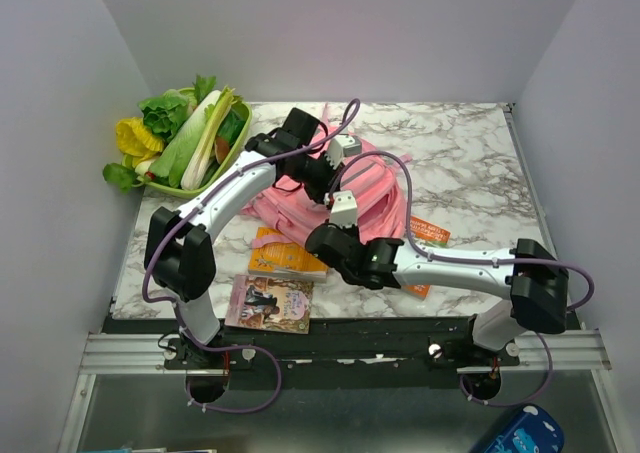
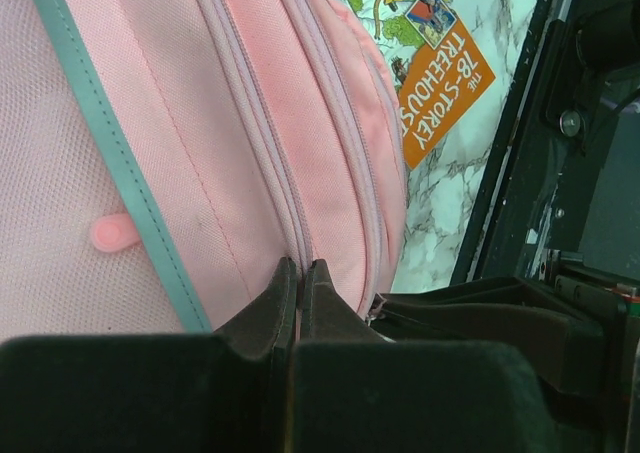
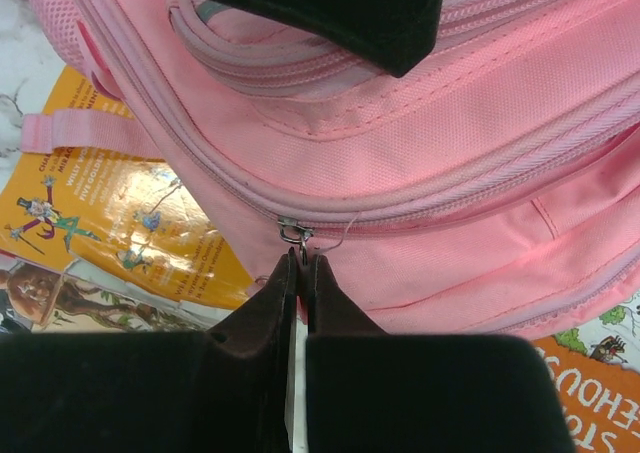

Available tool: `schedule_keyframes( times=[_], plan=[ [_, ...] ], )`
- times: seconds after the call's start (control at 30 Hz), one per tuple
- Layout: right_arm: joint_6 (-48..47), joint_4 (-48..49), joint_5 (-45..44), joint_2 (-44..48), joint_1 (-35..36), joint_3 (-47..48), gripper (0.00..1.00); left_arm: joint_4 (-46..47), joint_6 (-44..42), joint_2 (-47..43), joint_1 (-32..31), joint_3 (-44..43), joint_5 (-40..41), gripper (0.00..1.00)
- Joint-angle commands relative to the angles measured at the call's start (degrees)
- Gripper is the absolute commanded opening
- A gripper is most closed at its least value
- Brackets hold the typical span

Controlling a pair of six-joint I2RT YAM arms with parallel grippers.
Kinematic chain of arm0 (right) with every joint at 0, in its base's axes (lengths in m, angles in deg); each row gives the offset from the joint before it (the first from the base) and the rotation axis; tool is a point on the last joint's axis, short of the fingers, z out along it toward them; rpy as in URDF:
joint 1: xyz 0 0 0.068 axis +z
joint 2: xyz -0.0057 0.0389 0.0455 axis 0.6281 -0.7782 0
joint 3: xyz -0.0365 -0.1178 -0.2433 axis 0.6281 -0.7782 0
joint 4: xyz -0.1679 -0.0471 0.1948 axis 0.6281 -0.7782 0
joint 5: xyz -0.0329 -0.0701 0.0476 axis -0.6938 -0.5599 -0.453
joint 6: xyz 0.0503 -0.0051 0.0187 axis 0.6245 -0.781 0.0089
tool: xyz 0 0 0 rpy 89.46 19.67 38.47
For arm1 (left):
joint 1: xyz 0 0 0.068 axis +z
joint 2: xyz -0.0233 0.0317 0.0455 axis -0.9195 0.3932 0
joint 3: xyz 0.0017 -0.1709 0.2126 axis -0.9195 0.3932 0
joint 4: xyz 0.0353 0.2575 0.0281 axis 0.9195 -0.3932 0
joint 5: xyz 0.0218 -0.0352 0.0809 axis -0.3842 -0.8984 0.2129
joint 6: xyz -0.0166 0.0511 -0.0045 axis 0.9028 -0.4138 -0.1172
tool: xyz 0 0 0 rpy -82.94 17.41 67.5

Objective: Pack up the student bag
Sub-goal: Zip the student bag at the center of the board.

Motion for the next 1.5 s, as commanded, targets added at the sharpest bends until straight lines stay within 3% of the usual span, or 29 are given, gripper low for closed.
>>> schedule_keyframes(
  times=[0.0,0.17,0.4,0.57,0.9,1.2,1.47],
  plan=[
    [2.0,-0.4,0.0,2.4,0.4,-3.1,0.03,2.8,-0.8,0.1,-0.3,-0.4,0.9,0.00],
    [-0.2,3.9,3.7,5.8,0.4,-6.7,0.01,1.3,-1.8,0.6,-0.3,-0.9,2.9,0.06],
    [0.9,5.4,7.9,11.6,0.4,-12.2,0.01,-6.8,-11.0,-1.9,1.0,-0.1,0.6,0.32],
    [1.3,6.2,9.1,12.7,0.4,-13.3,0.01,-14.0,-23.1,-4.8,2.2,1.5,-1.6,0.36],
    [2.8,7.1,12.3,14.6,-2.3,-15.5,0.01,-23.8,-35.5,-7.6,1.1,5.6,-5.3,0.37],
    [2.7,9.7,15.7,17.3,-4.2,-17.2,0.01,-15.2,-35.8,-8.3,-3.4,12.6,-2.5,0.36],
    [1.9,10.9,17.5,17.5,-4.6,-17.0,0.01,0.5,-26.7,-11.7,-4.8,16.8,1.6,0.37]
  ],
)
